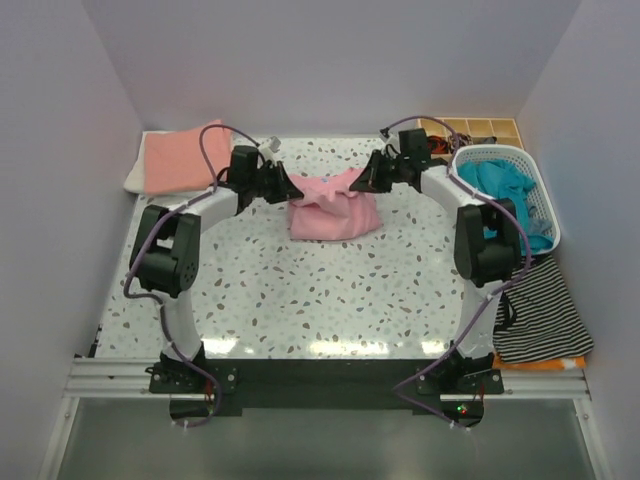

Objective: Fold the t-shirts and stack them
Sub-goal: Fold the long partially folded tshirt into a neat square

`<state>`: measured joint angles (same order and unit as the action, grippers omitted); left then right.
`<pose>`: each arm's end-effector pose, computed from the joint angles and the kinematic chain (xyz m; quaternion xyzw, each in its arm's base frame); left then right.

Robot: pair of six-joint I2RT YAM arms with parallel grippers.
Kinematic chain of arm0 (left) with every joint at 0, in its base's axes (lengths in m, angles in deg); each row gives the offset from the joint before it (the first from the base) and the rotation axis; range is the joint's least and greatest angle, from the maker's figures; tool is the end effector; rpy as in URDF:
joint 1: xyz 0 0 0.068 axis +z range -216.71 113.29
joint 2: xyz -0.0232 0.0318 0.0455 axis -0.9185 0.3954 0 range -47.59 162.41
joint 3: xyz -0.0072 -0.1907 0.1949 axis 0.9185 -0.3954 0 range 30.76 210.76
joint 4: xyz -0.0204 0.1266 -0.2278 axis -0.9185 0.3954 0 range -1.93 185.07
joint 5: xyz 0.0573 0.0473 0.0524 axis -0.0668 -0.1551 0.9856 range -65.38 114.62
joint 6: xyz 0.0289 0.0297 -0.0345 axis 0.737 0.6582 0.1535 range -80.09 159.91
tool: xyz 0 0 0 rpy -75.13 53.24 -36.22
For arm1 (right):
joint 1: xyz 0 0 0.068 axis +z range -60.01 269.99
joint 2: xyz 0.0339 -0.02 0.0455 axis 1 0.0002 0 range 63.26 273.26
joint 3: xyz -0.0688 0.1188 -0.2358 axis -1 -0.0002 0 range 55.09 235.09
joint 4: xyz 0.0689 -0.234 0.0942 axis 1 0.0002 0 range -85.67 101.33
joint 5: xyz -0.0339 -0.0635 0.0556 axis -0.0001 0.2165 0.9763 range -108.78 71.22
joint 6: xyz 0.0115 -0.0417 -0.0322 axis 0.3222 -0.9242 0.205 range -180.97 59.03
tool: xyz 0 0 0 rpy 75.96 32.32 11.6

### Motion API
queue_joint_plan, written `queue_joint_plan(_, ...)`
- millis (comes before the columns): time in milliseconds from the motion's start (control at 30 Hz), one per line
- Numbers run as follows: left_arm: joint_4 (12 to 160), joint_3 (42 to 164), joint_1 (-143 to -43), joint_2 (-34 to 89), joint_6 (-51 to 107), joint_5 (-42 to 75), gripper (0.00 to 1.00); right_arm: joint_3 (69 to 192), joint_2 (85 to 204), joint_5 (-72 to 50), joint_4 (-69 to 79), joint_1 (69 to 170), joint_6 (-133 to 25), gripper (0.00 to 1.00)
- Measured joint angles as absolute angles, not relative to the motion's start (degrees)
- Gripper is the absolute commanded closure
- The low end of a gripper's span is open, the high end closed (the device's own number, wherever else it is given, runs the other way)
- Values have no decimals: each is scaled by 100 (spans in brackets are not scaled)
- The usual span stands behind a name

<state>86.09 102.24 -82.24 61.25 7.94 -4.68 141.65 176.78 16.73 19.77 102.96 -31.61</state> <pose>0.4019 -0.1298 0.2015 -0.0081 0.8674 -0.3845 0.3158 0.4310 0.1206 0.2286 0.0024 0.8800 0.3990 0.2577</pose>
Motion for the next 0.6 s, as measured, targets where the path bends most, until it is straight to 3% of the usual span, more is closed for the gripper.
queue_joint_plan(533,8210,12976,-7616,8601,738,-1178,100,17464,20447,1270,1990,9975,-3102,100)
queue_joint_plan(600,8131,13396,-7564,8946,738,-1281,97,17923,20768,1107,1955,9929,-3113,94)
